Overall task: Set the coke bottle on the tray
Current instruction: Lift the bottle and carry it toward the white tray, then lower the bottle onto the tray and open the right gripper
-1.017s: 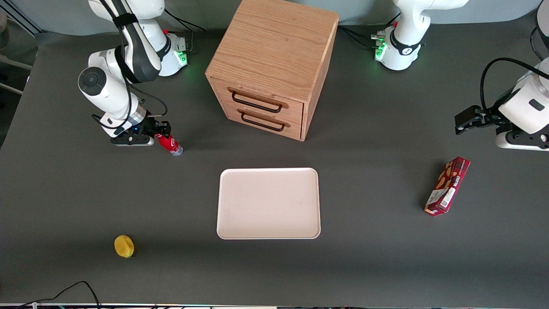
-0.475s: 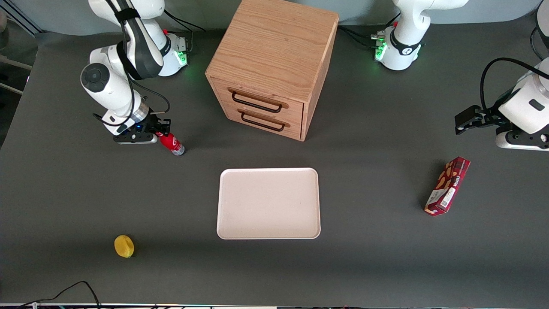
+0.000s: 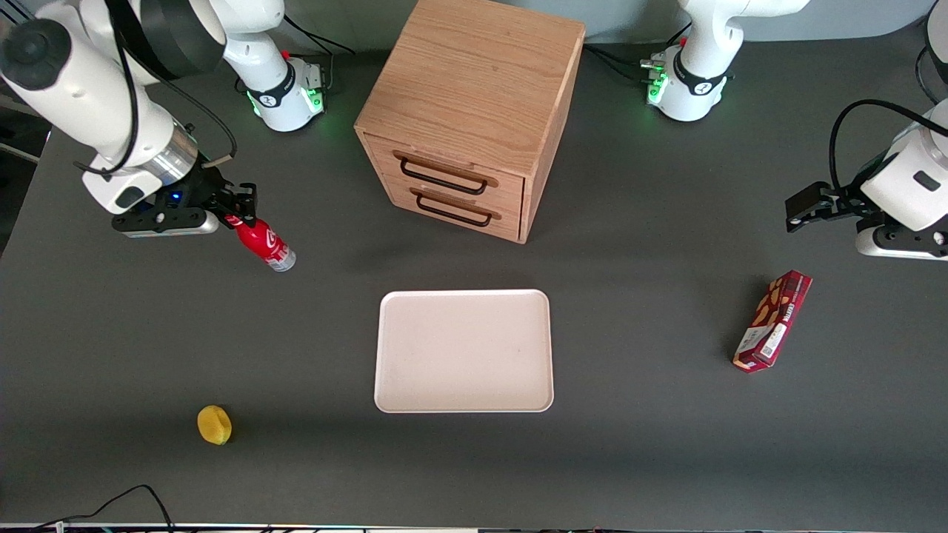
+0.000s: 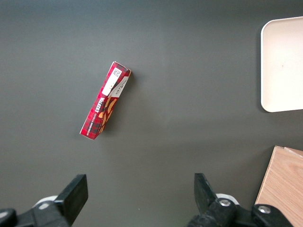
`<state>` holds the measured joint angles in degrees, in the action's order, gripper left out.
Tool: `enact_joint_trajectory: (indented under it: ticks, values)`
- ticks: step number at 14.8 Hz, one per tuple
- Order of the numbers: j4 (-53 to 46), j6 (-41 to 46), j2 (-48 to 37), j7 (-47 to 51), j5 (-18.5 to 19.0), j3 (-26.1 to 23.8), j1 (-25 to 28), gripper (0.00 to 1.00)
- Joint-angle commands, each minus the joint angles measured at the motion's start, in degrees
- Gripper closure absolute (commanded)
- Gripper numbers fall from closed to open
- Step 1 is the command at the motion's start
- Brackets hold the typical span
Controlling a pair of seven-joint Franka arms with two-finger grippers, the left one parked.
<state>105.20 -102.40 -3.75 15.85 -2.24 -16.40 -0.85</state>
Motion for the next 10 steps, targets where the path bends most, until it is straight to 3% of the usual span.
enact_joint_trajectory:
  ticks: [1,4,10]
  values:
    - [-31.45,12.01,24.5,14.68,6.78,-6.77,1.89,1.0]
    - [-49.7,13.37,42.81,27.27,12.25,-10.84,5.58,1.0]
    - [-51.59,-5.86,57.69,38.01,19.45,-10.4,9.2,1.0]
